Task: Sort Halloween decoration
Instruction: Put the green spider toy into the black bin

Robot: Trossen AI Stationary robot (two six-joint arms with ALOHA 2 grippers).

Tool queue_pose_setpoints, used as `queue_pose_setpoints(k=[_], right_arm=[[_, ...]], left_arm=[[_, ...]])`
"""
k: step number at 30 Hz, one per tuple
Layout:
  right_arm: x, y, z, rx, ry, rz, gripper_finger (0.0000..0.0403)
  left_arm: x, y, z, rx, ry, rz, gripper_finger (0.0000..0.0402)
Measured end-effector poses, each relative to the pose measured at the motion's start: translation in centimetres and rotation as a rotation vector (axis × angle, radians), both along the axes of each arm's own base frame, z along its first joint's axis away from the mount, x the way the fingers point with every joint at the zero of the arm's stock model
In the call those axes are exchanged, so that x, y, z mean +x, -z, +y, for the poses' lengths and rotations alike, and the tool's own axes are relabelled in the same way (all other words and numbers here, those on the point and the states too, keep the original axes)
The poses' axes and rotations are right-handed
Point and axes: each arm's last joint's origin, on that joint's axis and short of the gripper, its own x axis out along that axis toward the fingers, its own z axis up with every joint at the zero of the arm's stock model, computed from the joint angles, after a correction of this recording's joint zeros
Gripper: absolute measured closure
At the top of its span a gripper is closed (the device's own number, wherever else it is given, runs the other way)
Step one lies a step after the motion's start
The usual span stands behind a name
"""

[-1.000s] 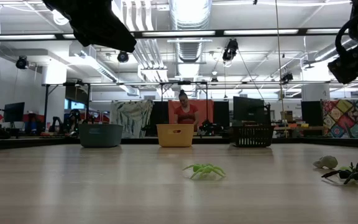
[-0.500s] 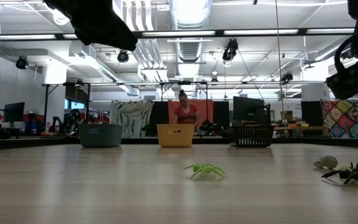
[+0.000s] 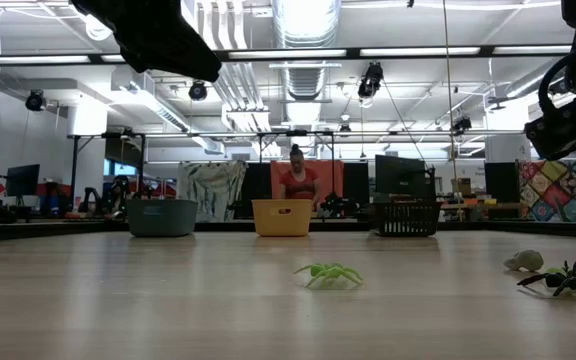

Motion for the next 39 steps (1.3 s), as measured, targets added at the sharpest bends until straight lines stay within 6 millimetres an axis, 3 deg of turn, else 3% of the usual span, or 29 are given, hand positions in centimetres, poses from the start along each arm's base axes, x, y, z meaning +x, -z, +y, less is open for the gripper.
queue_pose_setpoints(k=[6, 13, 27, 31, 35, 39], right_arm=[[0.0, 0.0, 0.0, -0.001, -0.003, 0.001, 0.0348], [0.1, -0.5, 0.1, 0.002, -0.020, -0.009, 0.0355], [0.0, -4.4, -0.4, -0.001, -0.040, -0.230, 0.0356], [-0.3, -4.9, -0.2, 0.047, -0.137, -0.233, 0.0360], [-0.8, -4.8, 0.5, 0.042, -0.394, -0.238, 0.0375], [-1.4, -4.3, 2.0, -0.080, -0.643, -0.303, 0.0391]], left_arm=[[0.0, 0.0, 0.0, 0.000, 0.000, 0.000, 0.0267], [0.0, 0.0, 0.0, 0.000, 0.000, 0.000, 0.0267], [0.0, 0.0, 0.0, -0.001, 0.000, -0.002, 0.0267], [0.0, 0.0, 0.0, -0.001, 0.001, -0.001, 0.0267], [0.0, 0.0, 0.0, -0.001, 0.001, -0.002, 0.0267], [0.0, 0.0, 0.0, -0.002, 0.001, -0.003, 0.0267]])
